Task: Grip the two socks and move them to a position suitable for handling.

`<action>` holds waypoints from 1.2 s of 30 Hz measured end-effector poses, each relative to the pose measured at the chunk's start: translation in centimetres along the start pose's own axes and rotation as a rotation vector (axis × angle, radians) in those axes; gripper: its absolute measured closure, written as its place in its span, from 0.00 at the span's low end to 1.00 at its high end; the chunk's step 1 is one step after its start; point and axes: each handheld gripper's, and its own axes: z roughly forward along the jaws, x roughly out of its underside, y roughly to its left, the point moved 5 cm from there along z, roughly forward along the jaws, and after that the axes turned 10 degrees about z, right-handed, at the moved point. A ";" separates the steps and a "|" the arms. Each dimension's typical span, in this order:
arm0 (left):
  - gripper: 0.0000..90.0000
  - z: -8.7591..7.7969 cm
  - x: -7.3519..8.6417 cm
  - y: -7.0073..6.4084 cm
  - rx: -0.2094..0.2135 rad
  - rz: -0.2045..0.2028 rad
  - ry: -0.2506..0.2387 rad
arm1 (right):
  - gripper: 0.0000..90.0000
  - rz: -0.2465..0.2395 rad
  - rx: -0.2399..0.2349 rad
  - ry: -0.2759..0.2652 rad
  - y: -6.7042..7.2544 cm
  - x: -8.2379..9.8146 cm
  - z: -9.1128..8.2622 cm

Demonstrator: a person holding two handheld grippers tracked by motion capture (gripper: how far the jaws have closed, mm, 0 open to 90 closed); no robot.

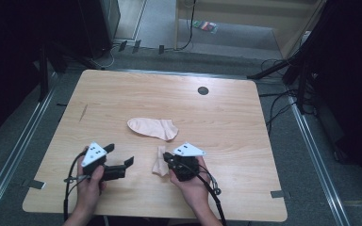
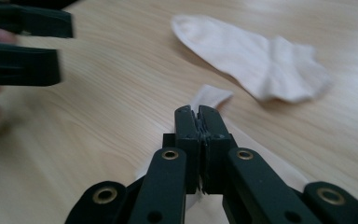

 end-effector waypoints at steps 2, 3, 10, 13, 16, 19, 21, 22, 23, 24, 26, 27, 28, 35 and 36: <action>0.14 -0.7 -0.2 1.2 -0.022 -0.027 -0.022 | 0.98 -0.013 -0.049 -0.014 1.8 -1.3 -0.1; 0.17 -1.0 -0.2 1.7 -0.015 -0.046 -0.034 | 0.98 -0.024 -0.073 -0.030 2.7 -2.1 -0.3; 0.17 -2.3 -0.5 3.1 -0.007 -0.121 -0.101 | 0.98 -0.020 -0.151 -0.088 4.1 -5.0 -2.6; 0.17 -2.0 -0.4 2.8 0.002 -0.114 -0.088 | 0.98 0.011 -0.085 -0.044 0.8 -2.9 -2.3; 0.17 -0.9 0.0 1.8 0.019 -0.087 -0.039 | 0.97 0.023 0.015 0.048 -3.9 1.1 -1.2; 0.17 0.1 0.4 0.9 0.035 -0.071 0.005 | 0.96 0.112 0.072 0.095 -7.5 3.6 -1.1; 0.20 0.7 0.5 0.4 0.032 -0.064 0.026 | 0.92 0.148 0.074 0.080 -8.6 3.8 -1.5; 0.23 0.9 0.6 0.2 0.033 -0.057 0.037 | 0.89 0.143 0.090 0.066 -8.7 3.5 -1.8; 0.25 1.2 0.7 -0.1 0.037 -0.053 0.044 | 0.87 0.136 0.099 0.043 -8.8 3.2 -2.1; 0.27 1.5 0.8 -0.4 0.042 -0.044 0.051 | 0.84 0.142 0.099 0.026 -8.8 2.9 -2.4; 0.32 2.0 0.8 -0.9 0.053 -0.039 0.064 | 0.79 0.153 0.100 -0.005 -8.8 2.4 -2.7; 0.34 2.4 0.9 -1.2 0.059 -0.036 0.070 | 0.78 0.150 0.109 -0.012 -8.8 2.3 -2.8; 0.35 2.8 0.8 -1.5 0.066 -0.037 0.078 | 0.77 0.150 0.118 -0.007 -8.8 2.3 -2.9; 0.43 6.2 0.9 -3.6 0.069 0.032 0.173 | 0.57 0.119 0.168 0.027 -8.0 3.1 -2.4; 0.43 6.6 0.9 -4.0 0.073 0.046 0.189 | 0.56 0.113 0.193 0.026 -8.1 3.2 -2.3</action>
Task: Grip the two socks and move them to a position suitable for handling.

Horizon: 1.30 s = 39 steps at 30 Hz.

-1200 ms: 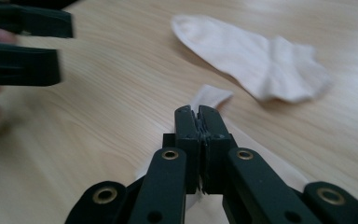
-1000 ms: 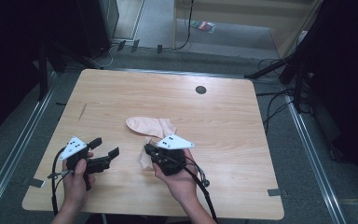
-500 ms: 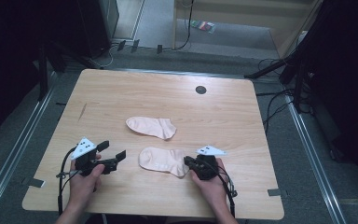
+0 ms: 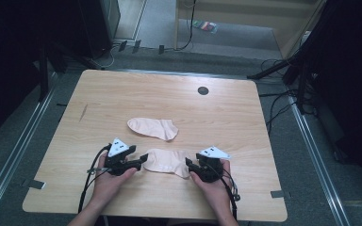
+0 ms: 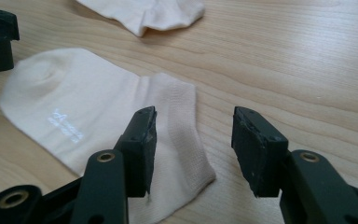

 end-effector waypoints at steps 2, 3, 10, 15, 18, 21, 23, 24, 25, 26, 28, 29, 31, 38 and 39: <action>0.45 0.6 -0.1 -0.4 -0.015 0.022 0.027 | 0.58 -0.007 -0.003 0.009 0.2 0.2 0.2; 0.47 0.9 0.0 -0.7 -0.024 0.031 0.040 | 0.59 -0.009 -0.007 0.016 0.3 0.3 0.3; 0.69 1.4 0.1 -1.7 -0.036 0.107 0.094 | 0.78 -0.035 -0.011 0.033 0.7 0.7 0.8; 0.92 1.2 0.2 -1.9 -0.011 0.127 0.092 | 0.95 -0.028 -0.005 0.035 0.5 0.9 1.0; 0.98 1.0 0.3 -1.9 -0.017 0.145 0.090 | 0.97 -0.017 -0.014 0.034 0.4 0.7 0.9; 0.98 0.5 0.7 -1.5 -0.014 0.146 0.088 | 0.98 -0.009 -0.024 0.015 0.5 0.5 0.4; 0.99 -0.1 1.0 -1.1 -0.013 0.146 0.088 | 0.98 -0.009 -0.038 0.004 0.6 0.3 0.0; 0.99 -0.3 1.2 -1.0 -0.009 0.143 0.091 | 0.98 -0.009 -0.050 0.000 0.8 0.2 -0.2; 0.99 -0.7 1.4 -0.8 -0.002 0.138 0.097 | 0.98 -0.006 -0.060 0.002 0.9 0.2 -0.4; 0.99 -1.0 1.6 -0.7 -0.005 0.133 0.096 | 0.98 -0.006 -0.071 0.006 1.0 0.2 -0.5; 0.99 -1.9 1.9 -0.5 0.001 0.130 0.103 | 0.98 -0.004 -0.096 0.016 1.3 0.3 -0.8; 0.99 -2.5 2.1 -0.5 0.002 0.126 0.101 | 0.99 -0.010 -0.108 0.019 1.5 0.4 -0.9; 0.99 -3.1 2.3 -0.7 0.005 0.127 0.107 | 0.99 -0.027 -0.120 0.027 1.9 0.7 -1.2; 0.99 -3.3 3.2 -1.3 0.021 0.101 0.084 | 0.98 -0.034 -0.139 0.053 2.1 1.5 -0.5; 0.98 -3.3 3.3 -1.3 0.021 0.093 0.083 | 0.96 -0.039 -0.144 0.049 2.2 1.5 -0.5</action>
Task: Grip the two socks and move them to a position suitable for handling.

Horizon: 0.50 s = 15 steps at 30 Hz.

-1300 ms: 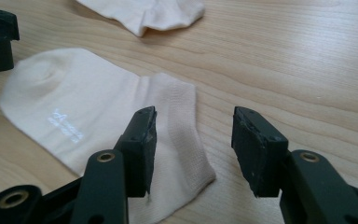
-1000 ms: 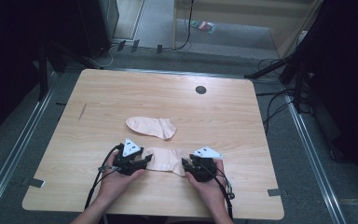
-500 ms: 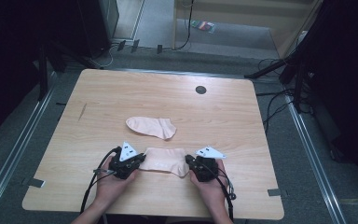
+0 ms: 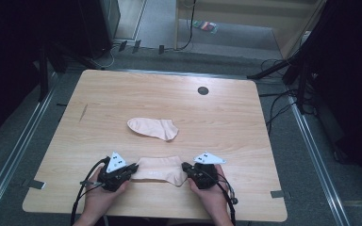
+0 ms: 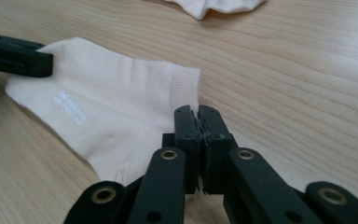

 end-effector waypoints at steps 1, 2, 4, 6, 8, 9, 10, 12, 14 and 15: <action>0.97 -0.1 0.1 0.1 -0.001 -0.002 0.001 | 0.89 0.007 -0.011 -0.002 0.1 0.0 0.0; 0.91 -0.2 0.0 0.2 0.000 -0.024 -0.017 | 0.80 0.010 -0.015 -0.011 0.1 -0.1 0.0; 0.71 -0.4 -0.1 0.7 0.008 -0.049 -0.048 | 0.70 0.019 -0.008 -0.039 -0.2 -0.4 -0.1; 0.60 -0.7 -0.1 1.1 0.006 -0.071 -0.073 | 0.69 0.044 -0.017 -0.069 -0.5 -0.8 -0.5; 0.57 -0.9 -0.3 1.6 0.016 -0.102 -0.103 | 0.69 0.060 -0.011 -0.091 -0.8 -1.3 -0.8; 0.57 -1.0 -0.4 1.8 0.022 -0.105 -0.115 | 0.69 0.067 -0.008 -0.097 -0.9 -1.5 -0.9; 0.56 -1.0 -0.5 1.9 0.021 -0.104 -0.118 | 0.69 0.069 -0.004 -0.102 -1.0 -1.6 -0.9; 0.58 -1.0 -0.5 2.1 0.017 -0.108 -0.120 | 0.69 0.072 0.004 -0.107 -1.1 -1.8 -1.0; 0.59 -1.0 -0.4 2.1 0.013 -0.107 -0.116 | 0.68 0.071 0.012 -0.093 -1.0 -1.6 -0.9; 0.61 -0.9 -0.4 2.1 0.013 -0.103 -0.110 | 0.69 0.069 0.016 -0.089 -1.0 -1.5 -0.8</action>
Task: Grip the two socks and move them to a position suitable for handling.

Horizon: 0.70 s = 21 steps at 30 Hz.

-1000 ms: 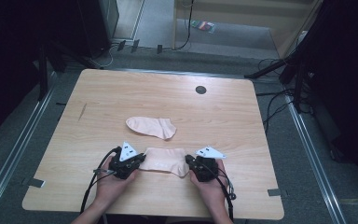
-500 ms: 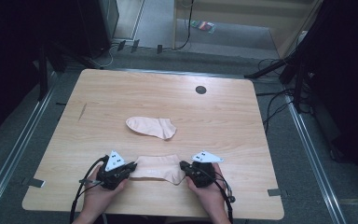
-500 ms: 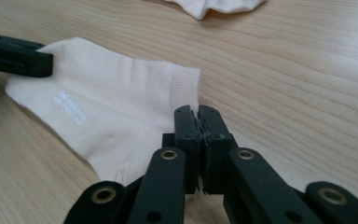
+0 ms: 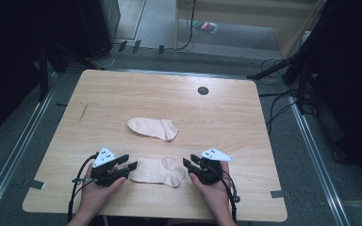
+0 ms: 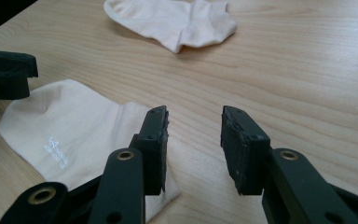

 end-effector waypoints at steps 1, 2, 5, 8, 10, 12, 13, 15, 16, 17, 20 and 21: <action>0.64 0.1 0.1 -0.1 0.013 0.001 0.005 | 0.70 0.001 -0.006 0.006 0.1 0.2 0.1; 0.66 0.2 0.1 -0.2 0.023 0.009 0.011 | 0.70 -0.001 -0.010 0.014 0.2 0.3 0.2; 0.73 0.5 0.4 -0.5 0.008 0.046 0.053 | 0.69 -0.027 -0.021 0.050 0.8 1.0 0.7; 0.80 0.7 0.7 -0.7 -0.007 0.065 0.081 | 0.71 -0.082 -0.015 0.070 1.6 1.8 1.2; 0.83 0.7 0.8 -0.8 -0.011 0.073 0.101 | 0.75 -0.106 -0.009 0.077 1.9 2.0 1.3; 0.85 0.8 0.9 -0.9 -0.009 0.075 0.108 | 0.83 -0.132 -0.007 0.084 2.1 2.3 1.4; 0.86 0.8 0.9 -1.0 -0.012 0.077 0.109 | 0.86 -0.144 -0.003 0.088 2.1 2.4 1.5; 0.87 0.7 1.0 -1.0 -0.021 0.077 0.112 | 0.91 -0.163 0.007 0.106 2.2 2.7 1.6; 0.89 0.7 1.0 -1.0 -0.023 0.079 0.112 | 0.94 -0.167 0.009 0.108 2.1 2.8 1.7; 0.90 0.7 1.0 -1.1 -0.022 0.078 0.111 | 0.95 -0.166 0.009 0.106 2.0 2.7 1.7; 0.94 0.7 1.1 -1.2 -0.029 0.079 0.112 | 0.98 -0.155 0.020 0.108 1.6 2.6 1.6; 0.95 0.6 1.1 -1.3 -0.029 0.082 0.114 | 0.98 -0.157 0.021 0.106 1.4 2.5 1.5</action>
